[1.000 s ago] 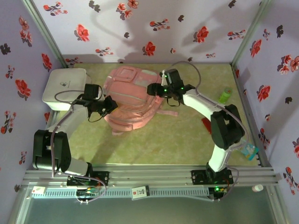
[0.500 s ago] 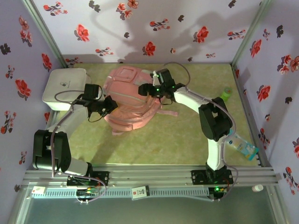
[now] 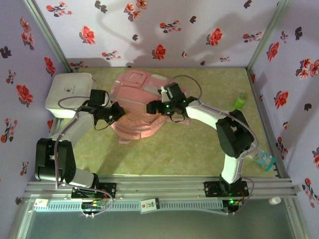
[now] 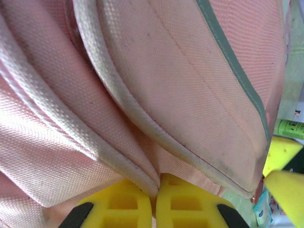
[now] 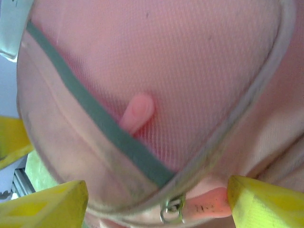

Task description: Pack books, pencil case, and school supplies into a backpack

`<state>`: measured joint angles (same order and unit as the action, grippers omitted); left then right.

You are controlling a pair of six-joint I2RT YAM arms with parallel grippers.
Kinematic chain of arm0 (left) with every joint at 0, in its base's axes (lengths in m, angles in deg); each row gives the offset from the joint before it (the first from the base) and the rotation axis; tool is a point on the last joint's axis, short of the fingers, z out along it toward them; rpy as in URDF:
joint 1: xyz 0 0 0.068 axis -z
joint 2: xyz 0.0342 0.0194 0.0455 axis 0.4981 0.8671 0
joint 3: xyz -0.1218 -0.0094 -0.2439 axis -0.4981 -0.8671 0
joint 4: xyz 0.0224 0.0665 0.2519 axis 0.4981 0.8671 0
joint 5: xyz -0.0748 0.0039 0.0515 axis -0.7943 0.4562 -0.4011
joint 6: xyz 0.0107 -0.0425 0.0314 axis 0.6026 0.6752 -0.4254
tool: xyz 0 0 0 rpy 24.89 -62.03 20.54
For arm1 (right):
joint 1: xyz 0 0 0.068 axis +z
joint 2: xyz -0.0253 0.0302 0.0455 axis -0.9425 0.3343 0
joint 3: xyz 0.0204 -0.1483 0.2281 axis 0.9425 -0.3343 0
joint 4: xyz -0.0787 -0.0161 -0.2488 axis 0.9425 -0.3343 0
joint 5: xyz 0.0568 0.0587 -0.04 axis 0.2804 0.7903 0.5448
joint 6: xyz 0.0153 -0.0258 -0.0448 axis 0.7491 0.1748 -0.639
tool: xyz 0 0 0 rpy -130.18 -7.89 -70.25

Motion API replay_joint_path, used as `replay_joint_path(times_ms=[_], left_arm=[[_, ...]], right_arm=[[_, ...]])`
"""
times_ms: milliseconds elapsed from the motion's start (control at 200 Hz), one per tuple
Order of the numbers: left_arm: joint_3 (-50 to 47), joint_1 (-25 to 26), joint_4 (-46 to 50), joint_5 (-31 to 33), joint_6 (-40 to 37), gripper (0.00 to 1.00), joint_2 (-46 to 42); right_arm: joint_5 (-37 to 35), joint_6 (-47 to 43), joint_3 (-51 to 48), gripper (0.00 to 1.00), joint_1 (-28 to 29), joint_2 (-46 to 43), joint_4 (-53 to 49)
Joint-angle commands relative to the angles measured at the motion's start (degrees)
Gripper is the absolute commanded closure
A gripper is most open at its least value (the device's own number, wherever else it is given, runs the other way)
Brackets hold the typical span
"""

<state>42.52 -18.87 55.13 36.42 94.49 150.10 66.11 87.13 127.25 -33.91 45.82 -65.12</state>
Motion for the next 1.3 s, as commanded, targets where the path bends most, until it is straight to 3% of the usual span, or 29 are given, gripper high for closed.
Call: replay_joint_path(times_ms=[0, 220, 560, 890, 1295], left_arm=[[1.5, 0.5, -2.7, -0.9, -0.3, 1.00, 0.5], [1.7, 0.6, -2.2, -0.9, -0.6, 1.00, 0.1], [2.3, 0.6, -1.1, -1.0, -1.4, 1.00, 0.1], [2.4, 0.7, -1.1, -1.1, -1.3, 1.00, 0.3], [2.3, 0.7, -1.1, -1.1, -1.3, 1.00, 0.1]], right_arm=[[0.9, -0.3, -2.5, 0.26, 0.8, -3.2, -2.2], [-6.4, -8.6, 0.8, 0.41, 0.9, -2.4, -8.4], [-18.6, -20.5, 3.2, 0.53, 3.2, -2.3, -13.4], [-23.2, -23.9, 4.4, 0.55, 6.1, -1.4, -14.1], [-28.3, -24.6, 7.6, 0.68, 7.2, 2.0, -13.9]])
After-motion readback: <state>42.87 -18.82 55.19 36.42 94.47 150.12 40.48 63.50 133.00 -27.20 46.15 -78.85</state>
